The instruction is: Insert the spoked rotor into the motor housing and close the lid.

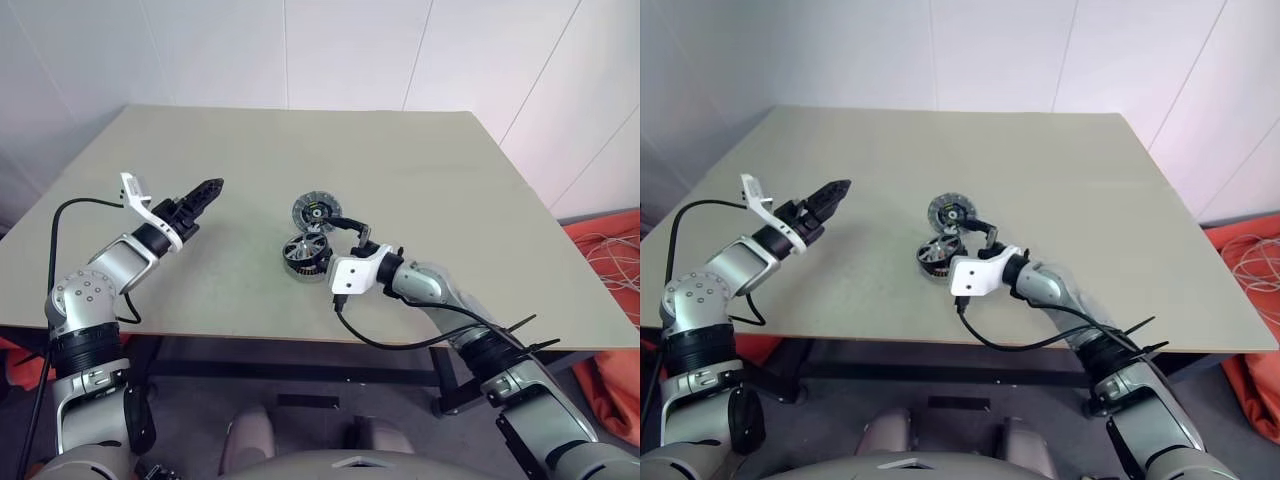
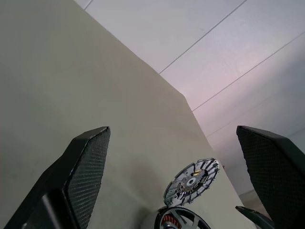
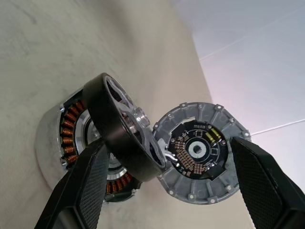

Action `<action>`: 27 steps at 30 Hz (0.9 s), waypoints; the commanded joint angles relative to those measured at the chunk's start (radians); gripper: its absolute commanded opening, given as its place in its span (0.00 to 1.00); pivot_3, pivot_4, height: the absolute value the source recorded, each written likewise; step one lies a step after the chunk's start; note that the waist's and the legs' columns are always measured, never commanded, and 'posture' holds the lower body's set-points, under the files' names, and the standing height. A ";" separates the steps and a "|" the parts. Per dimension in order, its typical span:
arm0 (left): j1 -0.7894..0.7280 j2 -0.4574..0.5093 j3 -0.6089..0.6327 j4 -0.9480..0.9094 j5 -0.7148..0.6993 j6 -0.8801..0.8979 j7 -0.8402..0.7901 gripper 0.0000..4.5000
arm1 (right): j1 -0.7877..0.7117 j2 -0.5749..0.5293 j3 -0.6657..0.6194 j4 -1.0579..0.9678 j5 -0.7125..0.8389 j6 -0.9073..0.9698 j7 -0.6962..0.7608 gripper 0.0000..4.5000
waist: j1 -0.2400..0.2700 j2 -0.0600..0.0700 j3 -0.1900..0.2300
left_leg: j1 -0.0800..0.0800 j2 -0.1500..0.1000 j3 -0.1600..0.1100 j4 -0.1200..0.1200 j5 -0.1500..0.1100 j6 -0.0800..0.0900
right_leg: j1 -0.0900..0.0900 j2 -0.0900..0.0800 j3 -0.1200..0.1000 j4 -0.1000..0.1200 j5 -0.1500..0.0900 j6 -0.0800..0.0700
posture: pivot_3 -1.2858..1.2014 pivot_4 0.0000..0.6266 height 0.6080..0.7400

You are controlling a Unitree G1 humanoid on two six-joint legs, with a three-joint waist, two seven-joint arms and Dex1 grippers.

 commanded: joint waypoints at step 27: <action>0.081 0.016 -0.088 -0.062 0.172 -0.152 -0.107 1.00 | -0.071 0.080 -0.214 -0.318 0.601 1.006 0.303 0.64 | 0.008 0.000 0.000 | 0.002 0.004 -0.008 -0.002 0.000 0.001 | 0.004 0.000 0.000 -0.004 0.000 -0.001 | 0.52 0.00 1.00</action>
